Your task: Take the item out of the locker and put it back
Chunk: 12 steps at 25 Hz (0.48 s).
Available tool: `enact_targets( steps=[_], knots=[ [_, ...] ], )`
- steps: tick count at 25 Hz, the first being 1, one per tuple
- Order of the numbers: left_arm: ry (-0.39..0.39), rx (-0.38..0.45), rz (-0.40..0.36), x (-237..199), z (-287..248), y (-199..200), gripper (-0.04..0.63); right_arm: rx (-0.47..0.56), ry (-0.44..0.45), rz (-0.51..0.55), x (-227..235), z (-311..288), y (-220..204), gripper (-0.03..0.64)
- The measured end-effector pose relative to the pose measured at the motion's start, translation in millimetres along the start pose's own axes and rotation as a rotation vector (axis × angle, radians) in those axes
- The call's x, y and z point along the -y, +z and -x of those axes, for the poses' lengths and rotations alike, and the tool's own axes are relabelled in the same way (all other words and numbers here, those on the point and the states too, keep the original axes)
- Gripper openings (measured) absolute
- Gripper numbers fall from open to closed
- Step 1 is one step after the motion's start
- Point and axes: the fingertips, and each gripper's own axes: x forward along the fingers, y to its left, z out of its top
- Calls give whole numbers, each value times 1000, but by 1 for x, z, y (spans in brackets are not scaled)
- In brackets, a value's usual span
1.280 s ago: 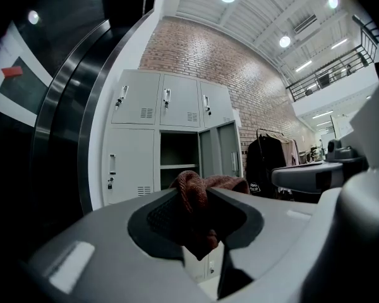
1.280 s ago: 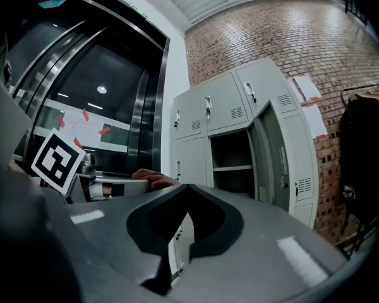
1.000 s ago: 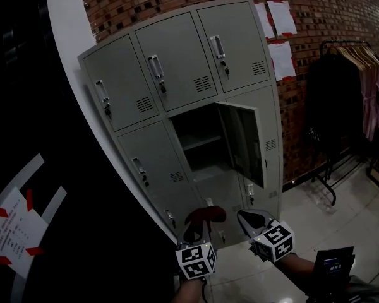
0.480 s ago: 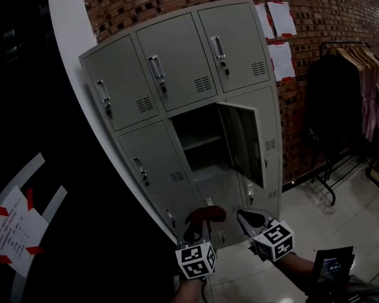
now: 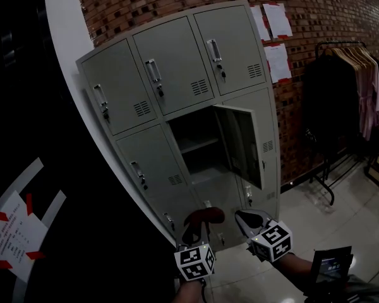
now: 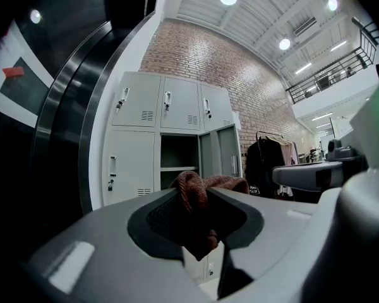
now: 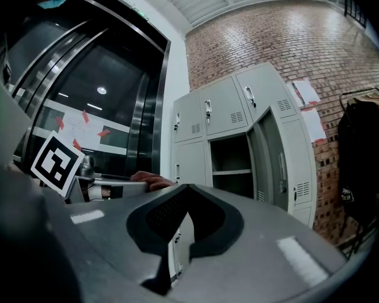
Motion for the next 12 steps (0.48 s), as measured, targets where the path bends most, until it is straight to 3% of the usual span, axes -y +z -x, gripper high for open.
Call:
enact_targets(
  steps=[12],
  knots=[
    [-55, 18, 23, -27, -10, -6, 110, -15, -46, 13, -16, -25, -10, 0]
  ],
)
